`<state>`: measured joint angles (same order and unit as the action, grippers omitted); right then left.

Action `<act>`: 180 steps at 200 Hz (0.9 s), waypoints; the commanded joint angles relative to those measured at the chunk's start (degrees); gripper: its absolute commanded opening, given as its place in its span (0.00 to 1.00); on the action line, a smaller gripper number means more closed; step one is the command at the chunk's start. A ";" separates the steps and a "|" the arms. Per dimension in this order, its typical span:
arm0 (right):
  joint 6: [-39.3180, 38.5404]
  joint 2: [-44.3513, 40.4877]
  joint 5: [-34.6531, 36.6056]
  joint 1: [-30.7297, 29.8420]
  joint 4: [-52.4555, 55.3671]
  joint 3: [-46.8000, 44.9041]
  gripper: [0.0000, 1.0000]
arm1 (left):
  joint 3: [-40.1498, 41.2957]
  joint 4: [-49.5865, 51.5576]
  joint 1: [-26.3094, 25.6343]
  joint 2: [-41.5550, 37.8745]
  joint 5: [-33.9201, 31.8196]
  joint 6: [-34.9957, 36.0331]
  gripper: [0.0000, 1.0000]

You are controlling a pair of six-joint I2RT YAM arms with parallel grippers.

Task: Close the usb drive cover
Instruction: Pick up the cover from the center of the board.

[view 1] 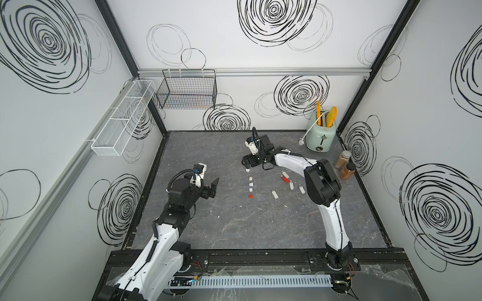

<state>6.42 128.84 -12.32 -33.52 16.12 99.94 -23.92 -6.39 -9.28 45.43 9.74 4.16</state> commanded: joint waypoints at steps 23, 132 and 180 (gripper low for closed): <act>-2.50 2.74 -1.26 -0.51 6.50 5.01 0.86 | -6.53 8.22 -0.30 1.36 -3.52 0.61 0.98; -8.05 8.54 2.81 -2.60 14.08 9.45 0.70 | -1.48 4.54 2.69 -0.45 5.48 2.16 0.98; -9.38 8.27 4.03 -3.12 15.95 9.55 0.59 | -1.15 4.04 3.00 -0.34 5.19 2.17 0.98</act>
<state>-1.23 135.94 -9.30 -36.05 27.99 108.60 -25.61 -0.01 -6.63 45.06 14.06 5.34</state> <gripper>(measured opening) 0.612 0.981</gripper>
